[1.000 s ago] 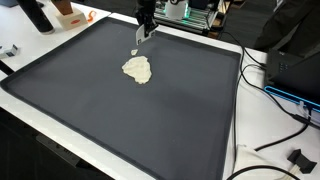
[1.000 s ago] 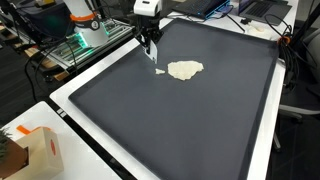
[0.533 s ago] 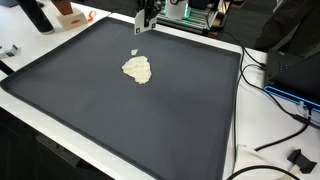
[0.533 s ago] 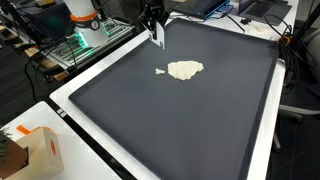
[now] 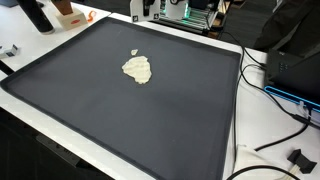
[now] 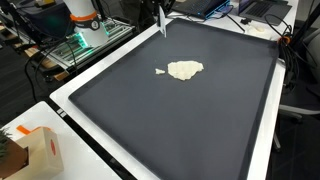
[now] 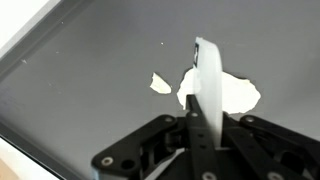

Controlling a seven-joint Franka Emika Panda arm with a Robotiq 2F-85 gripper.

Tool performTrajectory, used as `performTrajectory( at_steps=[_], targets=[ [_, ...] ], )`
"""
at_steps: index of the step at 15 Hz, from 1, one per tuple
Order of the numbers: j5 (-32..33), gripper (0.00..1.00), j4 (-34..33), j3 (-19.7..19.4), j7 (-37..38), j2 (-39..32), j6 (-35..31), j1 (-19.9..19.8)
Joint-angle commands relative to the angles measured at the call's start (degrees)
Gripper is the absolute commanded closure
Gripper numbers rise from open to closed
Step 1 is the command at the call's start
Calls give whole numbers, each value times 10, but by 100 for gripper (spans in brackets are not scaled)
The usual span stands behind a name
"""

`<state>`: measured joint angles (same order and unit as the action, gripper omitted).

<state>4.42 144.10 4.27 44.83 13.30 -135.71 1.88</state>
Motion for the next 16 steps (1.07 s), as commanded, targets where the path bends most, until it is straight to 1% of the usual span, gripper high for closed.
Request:
performTrajectory(
  at_steps=[1,7,8,9,14,15,16],
  targets=[
    [-29,99,-38,12,61,-6,68,-14],
    [-56,99,-96,8,151,-30,150,-15],
    [-57,99,-104,7,159,-34,156,-15],
    [-41,96,-83,7,138,-19,133,-12],
    [-42,96,-100,5,155,-33,143,-12],
    [-42,99,-100,5,156,-33,143,-12],
    [-28,99,-114,9,193,-48,164,-16]
  ],
)
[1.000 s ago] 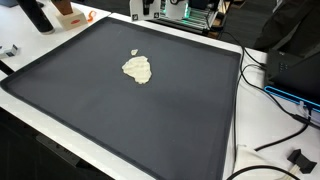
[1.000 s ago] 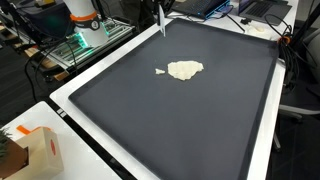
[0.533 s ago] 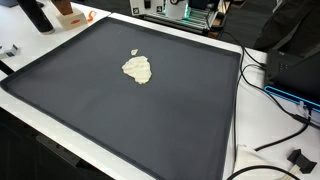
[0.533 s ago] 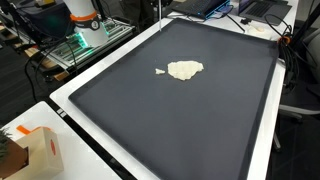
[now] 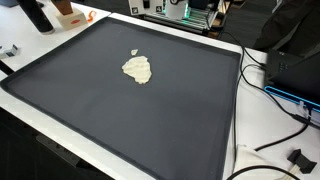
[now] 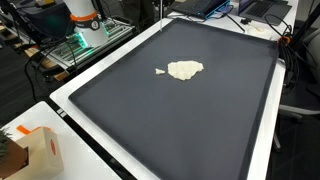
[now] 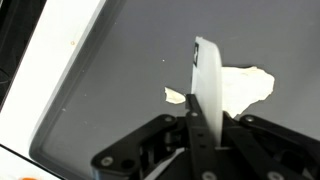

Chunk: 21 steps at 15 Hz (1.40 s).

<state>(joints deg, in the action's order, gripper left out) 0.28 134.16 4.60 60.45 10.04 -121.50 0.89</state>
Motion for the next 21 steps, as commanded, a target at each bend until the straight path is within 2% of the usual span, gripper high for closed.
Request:
performTrajectory(
  at_steps=[1,5,8,13,21],
  targets=[
    [29,99,-25,10,75,-28,37,-10],
    [88,99,-76,11,189,-87,114,-3],
    [109,99,-120,4,236,-131,182,7],
    [115,99,-183,-9,274,-200,249,19],
    [119,99,-246,-30,279,-281,293,40]
  ],
)
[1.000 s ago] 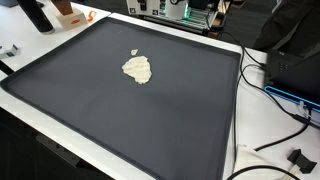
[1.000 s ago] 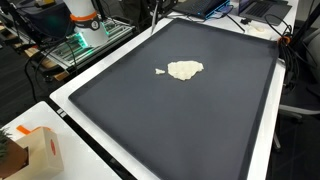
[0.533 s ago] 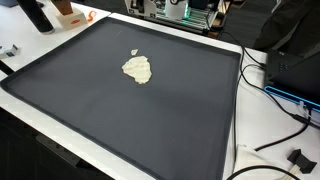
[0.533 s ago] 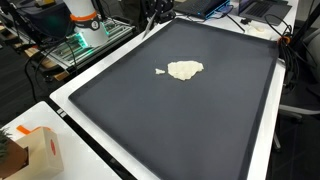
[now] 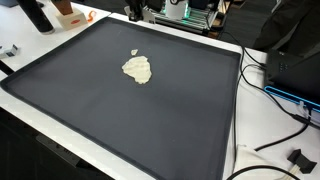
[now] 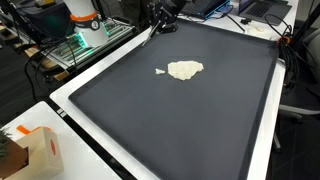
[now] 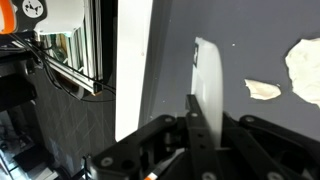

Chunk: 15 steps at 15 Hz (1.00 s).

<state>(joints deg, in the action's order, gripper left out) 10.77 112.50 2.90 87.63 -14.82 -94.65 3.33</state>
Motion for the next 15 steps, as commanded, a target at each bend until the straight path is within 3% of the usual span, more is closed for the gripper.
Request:
performTrajectory(
  at_steps=[1,15],
  targets=[
    [15,99,-34,-15,7,-40,27,19],
    [60,99,-103,-26,-11,-121,58,62]
  ],
)
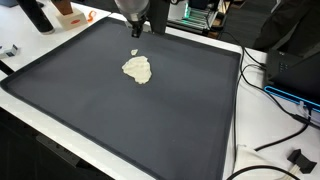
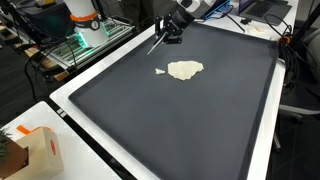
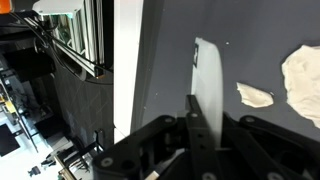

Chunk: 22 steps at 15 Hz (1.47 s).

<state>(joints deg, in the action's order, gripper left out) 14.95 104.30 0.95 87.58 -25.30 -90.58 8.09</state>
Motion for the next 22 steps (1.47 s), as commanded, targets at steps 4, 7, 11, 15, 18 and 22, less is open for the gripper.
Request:
performTrajectory(
  at_steps=[4,7,11,15,18,22],
  targets=[
    [28,99,-31,-5,-24,-25,15,24],
    [34,99,-36,-3,-41,-30,15,31],
    [44,99,-34,-1,-73,-28,11,39],
    [53,99,-23,6,-129,-13,-5,45],
    [61,99,-15,11,-173,0,-15,50],
    [66,99,2,17,-230,26,-32,54]
  ],
)
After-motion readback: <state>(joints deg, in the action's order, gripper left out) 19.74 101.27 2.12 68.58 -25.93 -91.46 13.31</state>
